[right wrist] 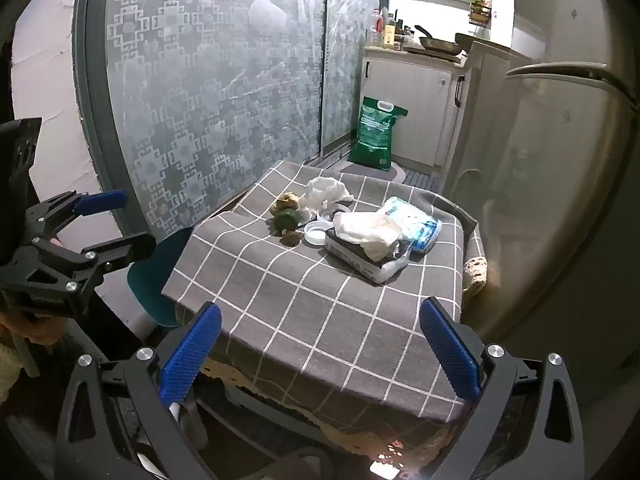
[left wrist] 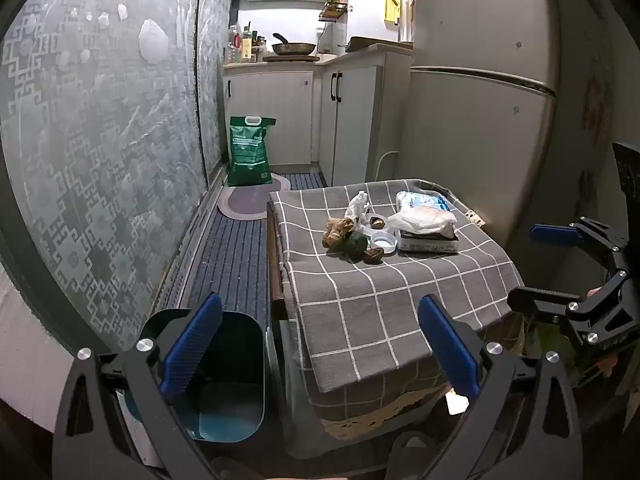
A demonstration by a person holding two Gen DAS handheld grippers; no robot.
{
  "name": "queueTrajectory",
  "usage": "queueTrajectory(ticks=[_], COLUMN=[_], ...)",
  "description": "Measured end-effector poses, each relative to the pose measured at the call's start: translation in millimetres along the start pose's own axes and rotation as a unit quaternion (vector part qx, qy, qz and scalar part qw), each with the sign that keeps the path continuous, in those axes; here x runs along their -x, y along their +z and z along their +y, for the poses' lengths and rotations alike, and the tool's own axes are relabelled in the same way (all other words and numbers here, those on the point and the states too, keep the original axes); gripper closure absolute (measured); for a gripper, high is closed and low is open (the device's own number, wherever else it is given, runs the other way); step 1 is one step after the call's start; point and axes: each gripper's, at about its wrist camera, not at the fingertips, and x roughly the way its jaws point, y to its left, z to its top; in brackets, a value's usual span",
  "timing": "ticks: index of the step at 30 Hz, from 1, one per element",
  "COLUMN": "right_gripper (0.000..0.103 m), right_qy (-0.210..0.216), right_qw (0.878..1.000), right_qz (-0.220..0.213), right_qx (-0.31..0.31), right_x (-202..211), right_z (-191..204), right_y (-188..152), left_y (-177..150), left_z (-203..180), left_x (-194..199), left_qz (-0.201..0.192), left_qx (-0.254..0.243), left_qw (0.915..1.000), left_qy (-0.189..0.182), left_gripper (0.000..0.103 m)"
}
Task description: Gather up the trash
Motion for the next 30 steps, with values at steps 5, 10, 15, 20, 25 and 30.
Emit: queueTrajectory(ticks=[5, 10, 15, 20, 25, 30], right_gripper=[0.003, 0.003, 0.003, 0.003, 0.003, 0.003], right_qy=[-0.004, -0.004, -0.004, -0.004, -0.003, -0.003], right_qw=[1.0, 1.0, 1.0, 1.0, 1.0, 1.0], right_qz=[0.001, -0.002, -0.001, -0.001, -0.001, -0.002], right_qx=[0.005, 0.007, 0.007, 0.005, 0.005, 0.004], right_x=[-2.2, -1.5, -1.6, 0.1, 0.0, -0.4], right_z=[-0.9, 1.6, 1.8, 0.0, 0.0, -0.2], right_y=[-0.3, -0.6, -1.1, -0.3, -0.2, -0.4], left_y=[0.0, 0.6, 2.1, 0.1, 0.5, -0.1], left_z=[0.1, 0.3, 3.2, -0.9, -0.4, -0.9], left_x=[0.6, 0.6, 0.2, 1.1, 0.8, 1.2], left_qz=[-0.003, -0.003, -0.004, -0.005, -0.005, -0.006], left_qx=[-0.001, -0.001, -0.001, -0.004, -0.003, -0.005], left_qw=[1.0, 1.0, 1.0, 1.0, 1.0, 1.0], left_qy=[-0.001, 0.0, -0.001, 0.003, 0.002, 0.003], left_gripper=[0.003, 0.003, 0.003, 0.003, 0.003, 0.003])
